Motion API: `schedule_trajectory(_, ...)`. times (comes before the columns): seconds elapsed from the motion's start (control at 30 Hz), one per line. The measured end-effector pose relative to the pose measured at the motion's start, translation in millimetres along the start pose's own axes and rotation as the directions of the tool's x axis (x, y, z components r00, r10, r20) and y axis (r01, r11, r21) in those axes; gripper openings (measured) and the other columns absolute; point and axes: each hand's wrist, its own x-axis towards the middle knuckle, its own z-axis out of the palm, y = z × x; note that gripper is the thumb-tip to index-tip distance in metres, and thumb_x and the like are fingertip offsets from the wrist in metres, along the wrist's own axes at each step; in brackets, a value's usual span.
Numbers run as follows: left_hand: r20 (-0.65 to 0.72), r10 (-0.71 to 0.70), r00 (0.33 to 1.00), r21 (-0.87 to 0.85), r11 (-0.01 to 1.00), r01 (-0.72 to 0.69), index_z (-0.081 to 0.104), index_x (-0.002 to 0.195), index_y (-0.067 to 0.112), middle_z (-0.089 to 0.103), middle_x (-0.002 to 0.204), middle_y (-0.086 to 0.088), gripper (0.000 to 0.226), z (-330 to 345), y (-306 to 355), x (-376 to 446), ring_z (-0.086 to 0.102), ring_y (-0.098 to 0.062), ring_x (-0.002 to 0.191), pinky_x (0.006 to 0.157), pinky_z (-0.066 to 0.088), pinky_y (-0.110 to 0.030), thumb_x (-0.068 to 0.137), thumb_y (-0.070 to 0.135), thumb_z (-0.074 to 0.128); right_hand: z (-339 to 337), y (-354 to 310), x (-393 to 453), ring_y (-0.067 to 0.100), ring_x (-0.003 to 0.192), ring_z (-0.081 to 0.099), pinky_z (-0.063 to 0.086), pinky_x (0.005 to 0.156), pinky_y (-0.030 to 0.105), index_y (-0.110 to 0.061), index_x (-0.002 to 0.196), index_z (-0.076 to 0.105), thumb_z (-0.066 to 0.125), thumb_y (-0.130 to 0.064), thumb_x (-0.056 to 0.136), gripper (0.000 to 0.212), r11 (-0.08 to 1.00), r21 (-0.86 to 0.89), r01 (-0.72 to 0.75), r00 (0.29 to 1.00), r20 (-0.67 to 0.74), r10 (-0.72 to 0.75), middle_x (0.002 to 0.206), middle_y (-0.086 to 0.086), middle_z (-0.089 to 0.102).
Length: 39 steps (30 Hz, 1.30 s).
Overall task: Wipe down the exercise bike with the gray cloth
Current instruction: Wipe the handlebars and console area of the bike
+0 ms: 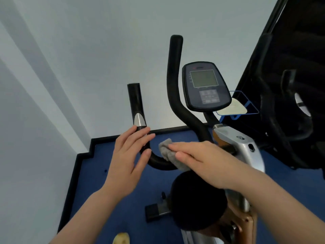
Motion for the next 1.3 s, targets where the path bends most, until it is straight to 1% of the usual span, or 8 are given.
schedule_trajectory(0.3, 0.146, 0.175, 0.974, 0.106, 0.976, -0.191, 0.046, 0.144, 0.018, 0.032, 0.158, 0.005, 0.045, -25, -46, 56, 0.015, -0.017, 0.151, 0.121, 0.019, -0.037, 0.102, 0.035, 0.041, 13, -21, 5, 0.009, 0.116, 0.053, 0.043, 0.096, 0.031, -0.054, 0.145, 0.027, 0.052, -0.041, 0.097, 0.056, 0.985, -0.051, -0.166, 0.986, 0.01, 0.167, 0.129, -0.017, 0.059)
schedule_trajectory(0.5, 0.167, 0.219, 0.961, -0.055, 0.976, -0.213, 0.04, 0.145, 0.022, 0.027, 0.16, 0.006, 0.044, -13, -62, 57, 0.008, -0.02, 0.152, 0.118, 0.022, -0.053, 0.106, 0.037, 0.026, 48, -72, 37, 0.019, 0.086, 0.058, 0.028, 0.059, 0.031, -0.026, 0.116, 0.049, 0.046, -0.04, 0.099, 0.022, 0.883, -0.279, -0.377, 0.916, -0.255, 0.31, 0.098, -0.005, 0.062)
schedule_trajectory(0.67, 0.14, 0.203, 0.969, -0.184, 0.967, -0.176, 0.045, 0.14, 0.018, 0.029, 0.158, 0.004, 0.043, -5, -62, 56, 0.007, -0.02, 0.152, 0.121, 0.017, -0.04, 0.106, 0.035, 0.026, 64, -82, 24, 0.011, 0.105, 0.056, 0.043, 0.08, 0.027, -0.04, 0.142, 0.036, 0.038, -0.051, 0.099, 0.045, 0.88, -0.036, -0.474, 0.814, -0.398, 0.423, 0.118, -0.014, 0.06)
schedule_trajectory(0.87, 0.144, 0.119, 0.982, -0.304, 0.95, -0.071, 0.047, 0.137, 0.018, 0.026, 0.159, 0.008, 0.038, -7, -50, 51, 0.002, -0.013, 0.152, 0.121, 0.014, -0.035, 0.104, 0.025, 0.031, 57, -86, 39, 0.015, 0.101, 0.061, 0.047, 0.085, 0.034, -0.03, 0.123, 0.059, 0.045, -0.044, 0.099, 0.031, 0.858, 0.033, -0.512, 0.775, -0.412, 0.479, 0.107, -0.007, 0.068)
schedule_trajectory(1.0, 0.149, 0.053, 0.987, -0.403, 0.915, 0.011, 0.055, 0.129, 0.018, 0.03, 0.158, 0.006, 0.035, -9, -32, 48, 0.001, -0.012, 0.152, 0.121, 0.015, -0.049, 0.1, 0.012, 0.037, 32, -83, 9, -0.001, 0.087, 0.065, 0.052, 0.077, 0.018, -0.034, 0.105, 0.072, 0.062, -0.032, 0.093, 0.016, 0.825, 0.452, -0.339, 0.548, -0.618, 0.564, 0.092, -0.016, 0.073)
schedule_trajectory(1.13, 0.191, 0.168, 0.967, -0.405, 0.911, -0.079, 0.06, 0.121, 0.024, 0.038, 0.152, 0.006, 0.034, -11, -2, 44, 0.013, -0.011, 0.15, 0.122, -0.004, -0.039, 0.092, 0.01, 0.05, 9, -88, -35, -0.013, 0.086, 0.063, 0.05, 0.069, 0.007, -0.054, 0.101, 0.065, 0.065, -0.031, 0.092, 0.024, 0.844, 0.479, -0.242, 0.315, -0.784, 0.535, 0.091, -0.036, 0.067)
schedule_trajectory(1.23, 0.258, 0.265, 0.929, -0.462, 0.878, -0.122, 0.064, 0.116, 0.025, 0.049, 0.141, 0.01, 0.028, -10, 24, 35, 0.027, -0.009, 0.145, 0.122, 0.001, -0.038, 0.094, 0.013, 0.05, 17, -87, -57, -0.011, 0.096, 0.061, 0.052, 0.078, 0.013, -0.049, 0.113, 0.065, 0.066, -0.035, 0.09, 0.027, 0.829, 0.406, -0.384, 0.271, -0.809, 0.522, 0.097, -0.036, 0.066)
schedule_trajectory(1.3, 0.268, 0.296, 0.917, -0.489, 0.862, -0.135, 0.066, 0.112, 0.024, 0.056, 0.129, 0.013, 0.025, -7, 37, 26, 0.04, -0.007, 0.134, 0.12, 0.013, -0.038, 0.095, 0.02, 0.047, 37, -82, -64, -0.004, 0.104, 0.056, 0.048, 0.09, 0.023, -0.041, 0.121, 0.064, 0.063, -0.039, 0.088, 0.033, 0.799, 0.296, -0.523, 0.362, -0.772, 0.522, 0.108, -0.028, 0.064)
